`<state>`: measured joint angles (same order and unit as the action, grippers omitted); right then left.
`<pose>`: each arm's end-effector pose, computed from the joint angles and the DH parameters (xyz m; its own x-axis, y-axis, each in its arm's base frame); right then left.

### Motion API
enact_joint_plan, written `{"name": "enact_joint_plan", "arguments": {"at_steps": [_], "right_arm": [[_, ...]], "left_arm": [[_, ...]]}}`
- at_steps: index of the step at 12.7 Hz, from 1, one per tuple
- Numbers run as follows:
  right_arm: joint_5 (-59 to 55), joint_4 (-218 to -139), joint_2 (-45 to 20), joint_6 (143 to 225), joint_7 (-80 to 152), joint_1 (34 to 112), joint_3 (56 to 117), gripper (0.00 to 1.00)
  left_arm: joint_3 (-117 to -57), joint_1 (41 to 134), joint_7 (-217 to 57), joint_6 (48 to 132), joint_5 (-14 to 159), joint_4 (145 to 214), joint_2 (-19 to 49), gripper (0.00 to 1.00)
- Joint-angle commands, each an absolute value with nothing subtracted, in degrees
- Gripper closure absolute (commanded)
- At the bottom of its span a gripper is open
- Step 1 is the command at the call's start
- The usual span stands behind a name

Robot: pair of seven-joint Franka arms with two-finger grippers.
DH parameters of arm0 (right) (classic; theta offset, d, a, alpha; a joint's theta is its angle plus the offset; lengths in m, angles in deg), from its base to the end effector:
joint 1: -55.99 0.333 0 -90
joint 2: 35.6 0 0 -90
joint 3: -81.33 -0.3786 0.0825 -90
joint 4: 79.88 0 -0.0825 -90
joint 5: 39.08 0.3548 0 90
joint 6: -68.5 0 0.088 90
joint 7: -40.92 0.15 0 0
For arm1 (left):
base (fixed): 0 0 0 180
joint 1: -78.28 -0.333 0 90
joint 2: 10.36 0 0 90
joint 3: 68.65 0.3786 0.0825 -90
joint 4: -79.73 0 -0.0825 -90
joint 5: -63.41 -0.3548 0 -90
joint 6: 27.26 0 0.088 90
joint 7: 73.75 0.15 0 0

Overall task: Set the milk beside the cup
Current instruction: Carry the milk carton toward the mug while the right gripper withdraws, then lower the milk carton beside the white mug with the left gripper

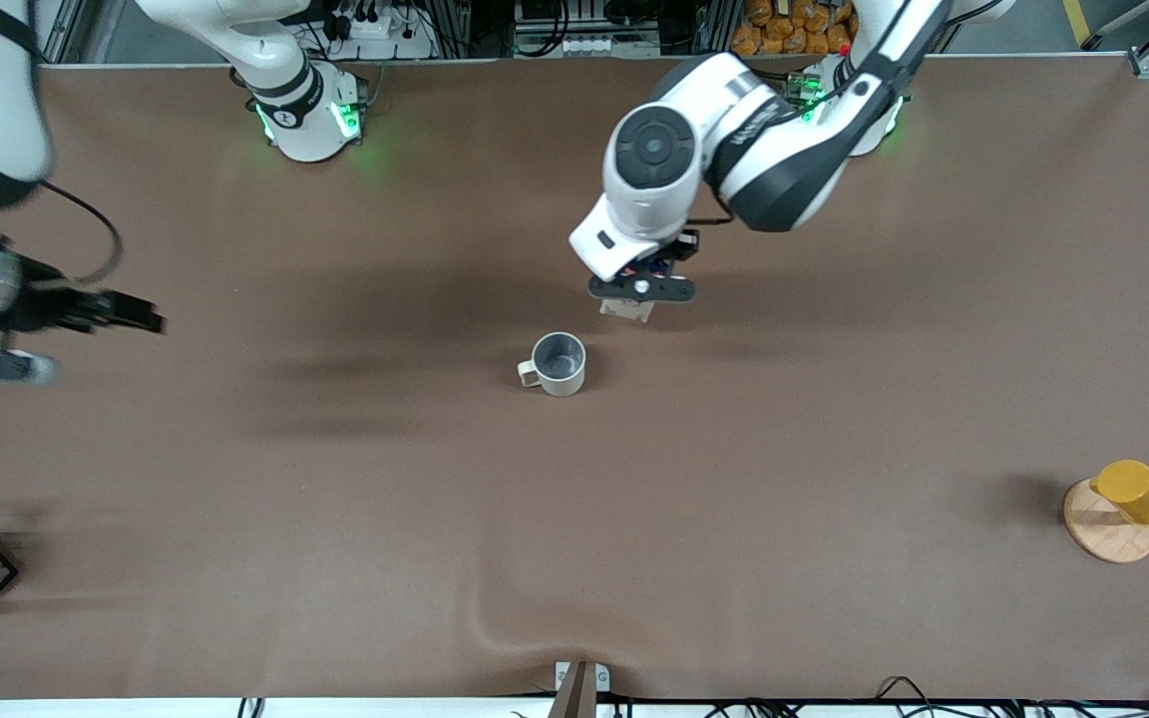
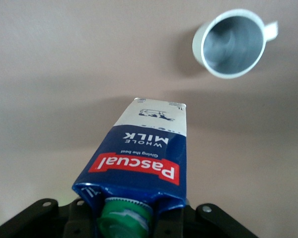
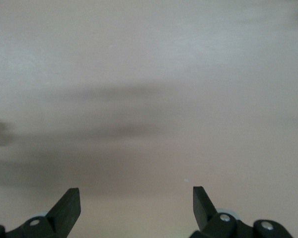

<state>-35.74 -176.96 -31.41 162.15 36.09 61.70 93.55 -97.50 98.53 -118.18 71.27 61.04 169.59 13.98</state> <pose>0.5389 -0.0493 0.5568 0.9913 -0.0337 -0.1270 -0.0406 -0.9978 -0.0526 0.4485 -0.4414 0.4325 0.9608 -0.0686 -0.2687 -0.0817 -0.9959 -0.0379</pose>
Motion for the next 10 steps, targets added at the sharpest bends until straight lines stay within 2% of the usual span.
{"name": "enact_joint_plan", "arguments": {"at_steps": [1, 5, 7, 10], "right_arm": [[-41.27, -179.81, -37.36, 161.66, 35.82, 60.82, 92.05, 0.0], [-40.84, -176.57, -38.15, 155.35, 35.82, 60.47, 92.84, 0.0], [-40.58, -176.29, -37.98, 155.16, 35.73, 58.55, 91.97, 0.0], [-40.58, -174.89, -37.8, 156.38, 34.94, 51.62, 83.3, 0.0]], "left_arm": [[-97.3, 99.97, -119.8, 70.38, 61.22, 167.71, 18.2, 0.64], [-96.86, 105.16, -122.44, 76.08, 60.95, 166.48, 20.84, 0.64], [-94.94, 107.1, -123.05, 76.46, 60.95, 161.59, 24.25, 0.64], [-89.5, 111.58, -123.85, 75.66, 61.3, 158.66, 25.94, 0.64]]}}
